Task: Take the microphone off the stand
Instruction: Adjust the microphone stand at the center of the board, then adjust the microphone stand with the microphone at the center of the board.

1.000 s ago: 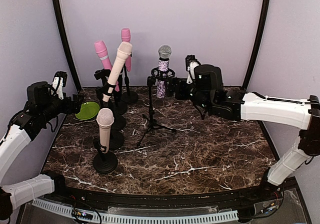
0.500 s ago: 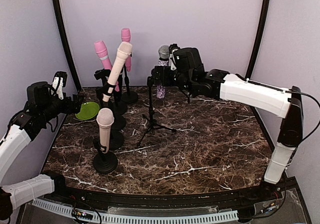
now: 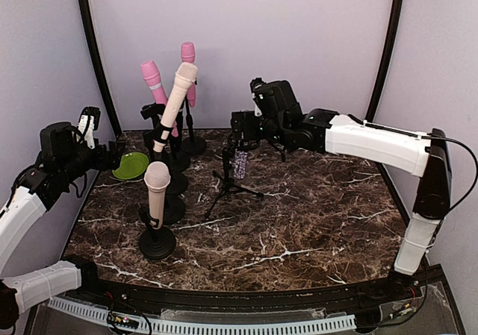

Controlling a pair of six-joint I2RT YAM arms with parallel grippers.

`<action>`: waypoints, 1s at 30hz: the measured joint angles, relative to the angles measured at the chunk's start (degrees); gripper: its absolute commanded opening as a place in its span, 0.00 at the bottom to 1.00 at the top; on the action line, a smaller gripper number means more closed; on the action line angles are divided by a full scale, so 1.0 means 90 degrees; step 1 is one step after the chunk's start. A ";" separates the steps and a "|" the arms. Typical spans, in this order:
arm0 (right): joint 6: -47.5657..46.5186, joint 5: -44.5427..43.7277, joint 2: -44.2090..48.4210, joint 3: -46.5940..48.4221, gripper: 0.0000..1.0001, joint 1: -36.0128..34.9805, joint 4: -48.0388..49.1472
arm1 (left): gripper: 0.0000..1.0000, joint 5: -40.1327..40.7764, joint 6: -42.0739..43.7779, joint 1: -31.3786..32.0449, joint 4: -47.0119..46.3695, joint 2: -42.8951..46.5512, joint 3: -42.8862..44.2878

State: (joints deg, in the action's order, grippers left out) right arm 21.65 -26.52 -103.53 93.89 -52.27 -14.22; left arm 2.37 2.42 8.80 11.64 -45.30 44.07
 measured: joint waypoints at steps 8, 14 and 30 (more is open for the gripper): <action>0.0029 0.0595 0.0124 -0.0107 0.99 0.0350 0.0097 | 0.96 0.0002 -0.0002 0.0000 0.0000 0.0024 -0.0007; -0.0168 0.1275 0.0046 0.0078 0.99 0.0639 0.0007 | 0.95 -0.0245 0.0032 0.0000 -0.0022 0.0063 -0.0046; -0.1025 0.2249 -0.1239 0.1413 0.60 0.0845 -0.0374 | 0.83 -0.2778 0.0146 0.0155 0.0471 0.0345 0.1222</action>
State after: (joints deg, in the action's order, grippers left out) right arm 12.43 -6.28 -114.67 106.61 -44.66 -17.58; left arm -22.63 3.73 10.20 15.88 -42.19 55.07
